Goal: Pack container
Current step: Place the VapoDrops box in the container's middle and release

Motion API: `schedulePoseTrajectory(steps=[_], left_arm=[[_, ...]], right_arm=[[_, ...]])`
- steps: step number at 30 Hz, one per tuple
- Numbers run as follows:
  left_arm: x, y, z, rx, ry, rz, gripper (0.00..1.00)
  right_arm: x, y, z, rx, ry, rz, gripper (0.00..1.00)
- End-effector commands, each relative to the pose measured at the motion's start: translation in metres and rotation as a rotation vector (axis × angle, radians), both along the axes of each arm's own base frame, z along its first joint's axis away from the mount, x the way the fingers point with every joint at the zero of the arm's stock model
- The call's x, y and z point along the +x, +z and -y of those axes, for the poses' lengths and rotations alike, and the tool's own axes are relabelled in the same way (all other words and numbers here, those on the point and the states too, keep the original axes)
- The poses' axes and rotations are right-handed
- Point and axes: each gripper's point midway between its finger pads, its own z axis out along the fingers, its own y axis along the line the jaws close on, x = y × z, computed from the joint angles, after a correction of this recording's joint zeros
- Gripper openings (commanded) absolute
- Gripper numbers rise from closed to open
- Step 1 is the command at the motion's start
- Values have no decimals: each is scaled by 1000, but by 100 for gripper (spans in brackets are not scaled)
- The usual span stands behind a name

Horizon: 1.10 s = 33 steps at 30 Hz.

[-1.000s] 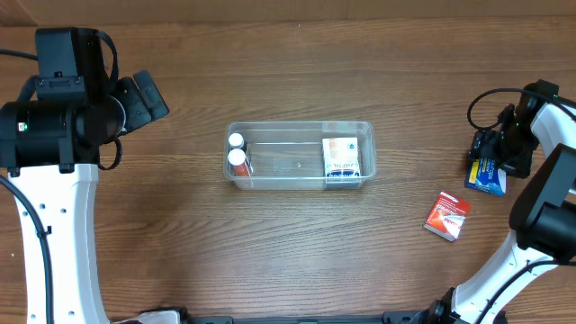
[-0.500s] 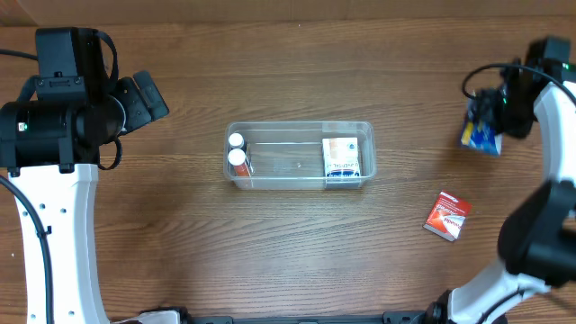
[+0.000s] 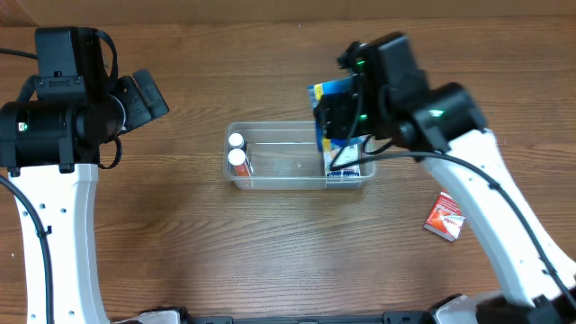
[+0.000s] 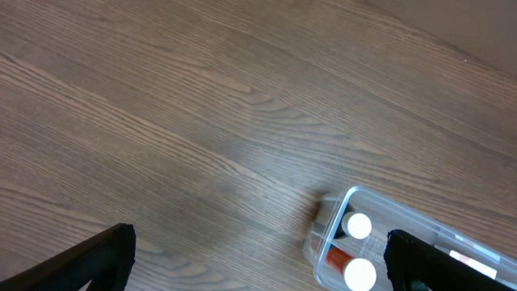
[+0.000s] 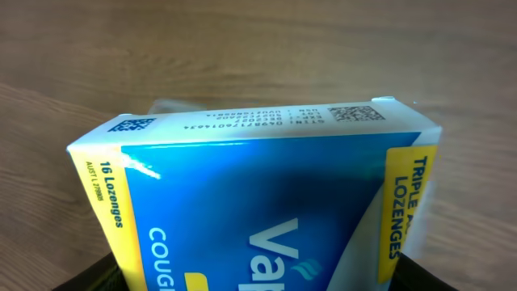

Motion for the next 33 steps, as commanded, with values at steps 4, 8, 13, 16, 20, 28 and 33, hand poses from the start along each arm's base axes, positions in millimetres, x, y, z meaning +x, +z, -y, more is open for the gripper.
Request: schedulePoseTrajectory(steps=[4,8,13,16,20,28,33], left_arm=[[-1,0,-4,30,-15,-10,100],[-1,0,-4,32,-19,-11,100],[-1,0,-4,34,-20,-10,100],[-1,0,-4,34,-21,-11,100],[-1,0,-4,34,-21,-10,100],[-1,0,-4,36,-24,-11,100],[-1,0,-4,39,-27,-13,100]], right_arm=[[8,-82,-22,-62,-65,-215,64],[9,-115,-31,-68,-55,-300,64],[11,-140,-34,-96,-54,-345,64],[10,-154,-35,-103,-82,-379,64],[9,-166,-42,-103,-75,-405,64],[8,-170,-55,-91,-49,-397,64],[7,-170,-54,-92,-50,-398,100]])
